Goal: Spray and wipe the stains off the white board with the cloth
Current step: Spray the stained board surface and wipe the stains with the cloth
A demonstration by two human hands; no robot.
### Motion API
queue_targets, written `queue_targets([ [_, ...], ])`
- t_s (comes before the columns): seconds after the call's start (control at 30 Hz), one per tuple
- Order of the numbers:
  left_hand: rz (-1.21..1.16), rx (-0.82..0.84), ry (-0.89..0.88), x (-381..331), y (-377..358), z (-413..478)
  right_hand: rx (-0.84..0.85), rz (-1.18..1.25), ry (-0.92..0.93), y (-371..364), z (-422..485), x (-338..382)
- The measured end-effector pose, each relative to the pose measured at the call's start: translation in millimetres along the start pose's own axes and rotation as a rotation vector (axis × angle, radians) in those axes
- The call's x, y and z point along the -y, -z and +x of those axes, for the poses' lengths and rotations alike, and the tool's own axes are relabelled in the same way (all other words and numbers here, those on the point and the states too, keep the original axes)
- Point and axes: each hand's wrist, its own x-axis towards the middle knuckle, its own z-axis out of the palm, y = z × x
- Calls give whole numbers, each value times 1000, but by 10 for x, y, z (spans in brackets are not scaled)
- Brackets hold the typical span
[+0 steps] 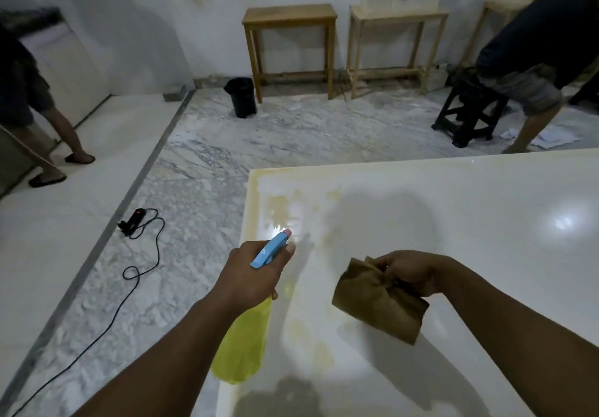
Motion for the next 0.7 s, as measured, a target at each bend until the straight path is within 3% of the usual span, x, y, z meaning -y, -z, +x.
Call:
queue_targets([
  [0.07,4,-11,27,57,84,336,-94,-83,71,376,357,452],
  [0.23,-13,-35,62,186,243,1040,-573,-473,281,1123,1392,1527],
  [0.33,-23,-53,51,230,291,1261,-685,-616,290,1282,1982,1771],
  [0.43,-46,-53,60,314,289,1410,-663,-645,260,1102,2405,1534],
  [0.53,-59,-31,83,411,261,1439,-792,-755,353,707,2475,1099],
  [0.63,-50,-27,100,443,243,1398,-778,-853,384,500,2435,634],
  [0.7,-54,-29,108,418,225,1319,-784,-849,498,272,2279,294],
])
